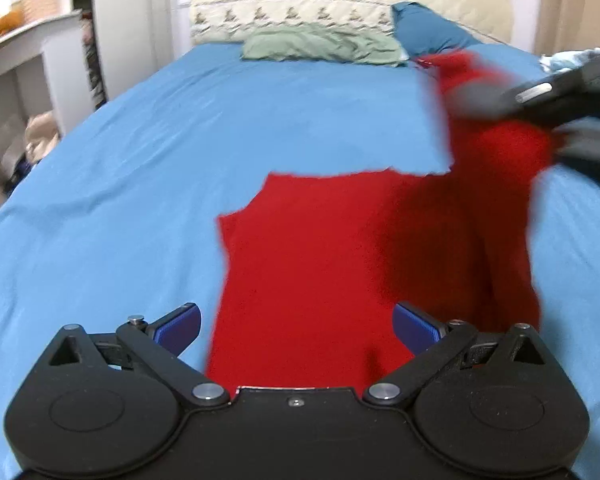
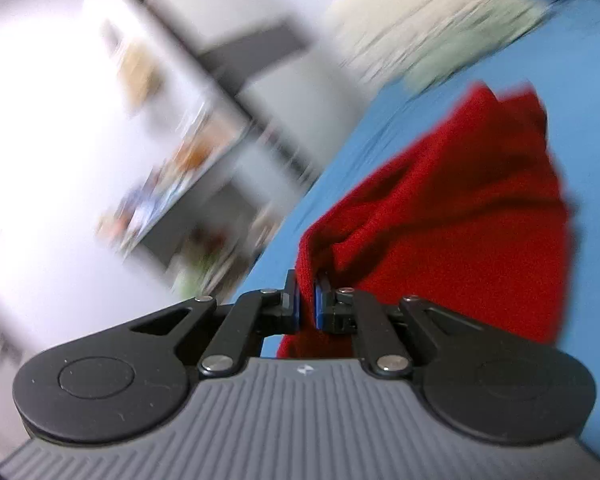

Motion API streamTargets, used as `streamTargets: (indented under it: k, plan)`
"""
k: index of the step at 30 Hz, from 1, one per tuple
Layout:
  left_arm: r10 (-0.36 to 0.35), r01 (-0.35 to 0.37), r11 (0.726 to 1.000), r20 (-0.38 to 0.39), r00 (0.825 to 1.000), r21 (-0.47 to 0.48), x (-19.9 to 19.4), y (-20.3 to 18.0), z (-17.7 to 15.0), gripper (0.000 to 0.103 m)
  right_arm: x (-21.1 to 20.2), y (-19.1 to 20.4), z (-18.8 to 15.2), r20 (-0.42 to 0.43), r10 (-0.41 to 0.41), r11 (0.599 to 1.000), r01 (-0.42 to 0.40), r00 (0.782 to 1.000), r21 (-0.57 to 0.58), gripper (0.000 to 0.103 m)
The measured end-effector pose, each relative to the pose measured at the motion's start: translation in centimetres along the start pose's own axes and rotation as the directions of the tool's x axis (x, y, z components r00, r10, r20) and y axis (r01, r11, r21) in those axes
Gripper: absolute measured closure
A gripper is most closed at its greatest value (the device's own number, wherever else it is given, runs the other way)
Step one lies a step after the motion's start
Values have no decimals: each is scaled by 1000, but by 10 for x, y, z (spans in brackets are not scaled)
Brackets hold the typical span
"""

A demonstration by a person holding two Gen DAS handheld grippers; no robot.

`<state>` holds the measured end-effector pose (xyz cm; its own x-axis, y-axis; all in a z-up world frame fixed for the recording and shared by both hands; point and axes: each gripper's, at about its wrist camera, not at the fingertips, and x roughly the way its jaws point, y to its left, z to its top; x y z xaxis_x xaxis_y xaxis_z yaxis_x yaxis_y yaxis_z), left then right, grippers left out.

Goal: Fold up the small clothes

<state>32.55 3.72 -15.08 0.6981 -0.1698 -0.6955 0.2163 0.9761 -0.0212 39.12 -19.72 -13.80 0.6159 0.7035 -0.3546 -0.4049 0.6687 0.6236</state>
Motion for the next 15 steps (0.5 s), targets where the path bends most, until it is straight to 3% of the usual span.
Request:
streamTargets:
  k: [3, 5, 8, 11, 13, 15]
  plan:
    - [21, -21, 1000, -51, 999, -14, 2, 10, -21, 0, 64, -8, -30, -188, 1, 1000, -1, 982, 2, 81]
    - [28, -28, 1000, -66, 997, -8, 2, 11, -32, 0, 89, -16, -47, -258, -1, 1000, 5, 966, 15, 81]
    - [29, -29, 1000, -42, 999, 2, -6, 7, -42, 0, 93, -18, -54, -263, -11, 1000, 10, 965, -6, 81]
    - [-6, 5, 1000, 35, 999, 8, -15, 3, -41, 0, 77, -18, -42, -225, 27, 1000, -25, 974, 12, 71]
    - [-50, 51, 999, 79, 996, -9, -18, 2, -35, 0, 54, -23, -29, -161, 25, 999, -20, 987, 28, 18]
    - [-103, 108, 993, 95, 990, -44, -15, 3, -28, 0, 24, -25, -24, -66, 0, 1000, 2, 998, 29, 8]
